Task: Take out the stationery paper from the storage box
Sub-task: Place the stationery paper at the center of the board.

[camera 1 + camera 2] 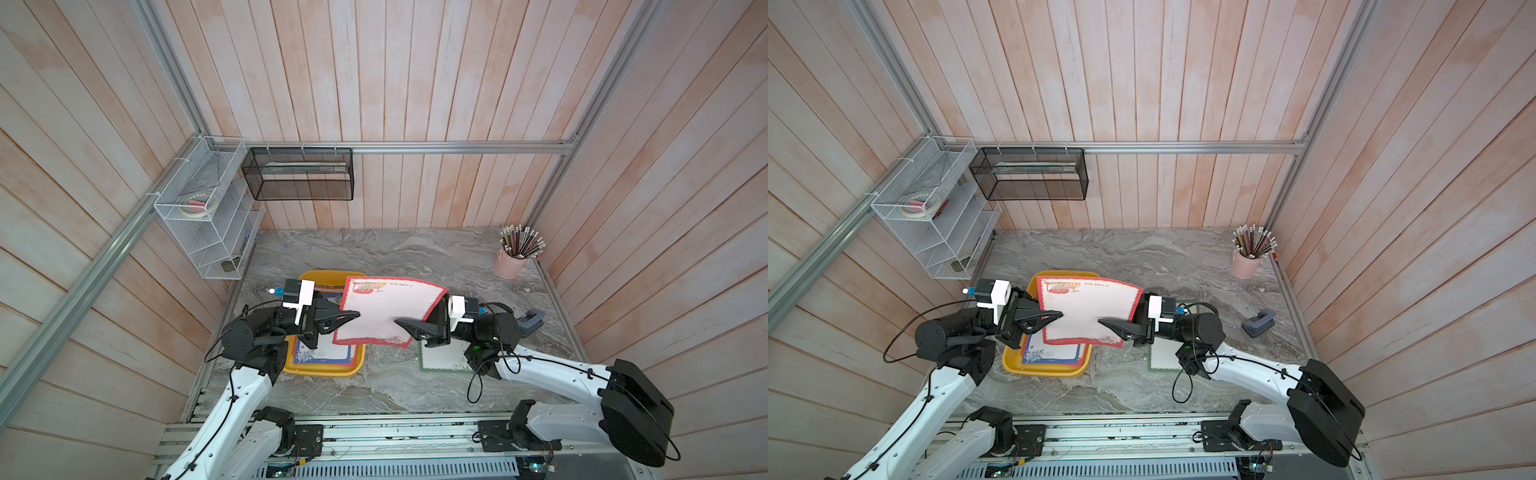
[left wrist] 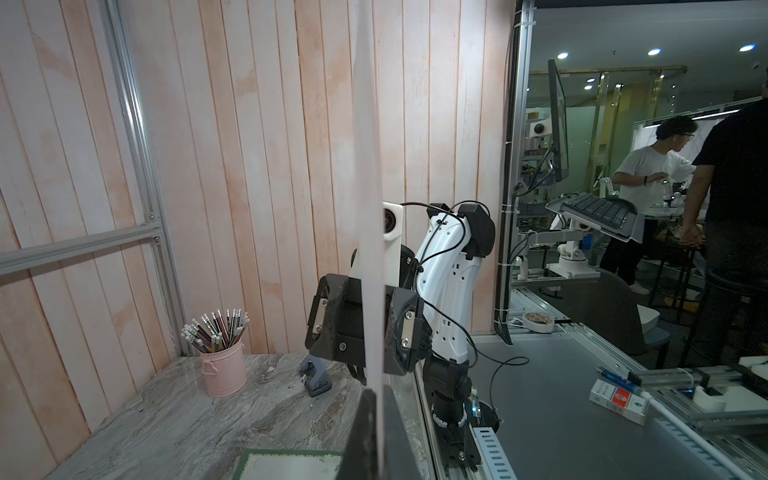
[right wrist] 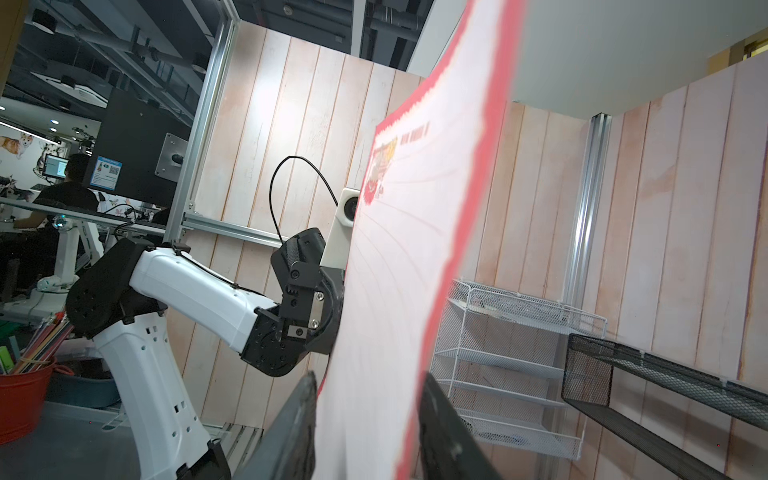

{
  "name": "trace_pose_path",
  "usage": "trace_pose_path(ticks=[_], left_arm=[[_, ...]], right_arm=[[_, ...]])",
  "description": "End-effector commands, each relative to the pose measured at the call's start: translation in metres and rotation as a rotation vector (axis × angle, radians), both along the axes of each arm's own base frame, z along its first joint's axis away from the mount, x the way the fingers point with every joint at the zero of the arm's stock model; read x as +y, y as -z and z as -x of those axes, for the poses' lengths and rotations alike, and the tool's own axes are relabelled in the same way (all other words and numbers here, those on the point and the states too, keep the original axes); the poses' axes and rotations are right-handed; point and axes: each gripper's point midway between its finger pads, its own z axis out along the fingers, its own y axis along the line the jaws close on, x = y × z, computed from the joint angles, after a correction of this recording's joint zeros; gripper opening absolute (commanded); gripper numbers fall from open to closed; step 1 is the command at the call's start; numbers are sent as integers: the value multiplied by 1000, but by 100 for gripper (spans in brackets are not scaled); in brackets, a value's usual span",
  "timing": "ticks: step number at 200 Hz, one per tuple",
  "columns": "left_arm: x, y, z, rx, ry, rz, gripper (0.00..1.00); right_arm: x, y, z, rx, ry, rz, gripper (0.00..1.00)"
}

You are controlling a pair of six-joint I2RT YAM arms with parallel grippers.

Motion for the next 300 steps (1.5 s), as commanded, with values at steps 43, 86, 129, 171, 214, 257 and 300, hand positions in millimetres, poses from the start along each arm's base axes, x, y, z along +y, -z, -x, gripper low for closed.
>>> trace_pose_path(ticks=[43, 86, 129, 171, 214, 257, 300], left_arm=[[3, -5, 6, -51, -36, 43, 0], [5, -7, 2, -52, -80, 69, 0], [7, -8, 4, -64, -85, 74, 0], [7, -8, 5, -46, -74, 72, 0], [7, -8, 12, -51, -45, 68, 0], [8, -7, 16, -76, -45, 71, 0], [9, -6, 22, -125, -54, 76, 2]], right_arm=[[8, 8, -2, 33, -32, -12, 54], [18, 21, -3, 33, -34, 29, 55], [11, 21, 2, -16, -8, -18, 76], [11, 25, 3, -38, 24, -32, 73], [24, 29, 3, -48, 31, 37, 49], [26, 29, -2, -22, 46, 34, 13], [22, 26, -7, 8, 72, -9, 1]])
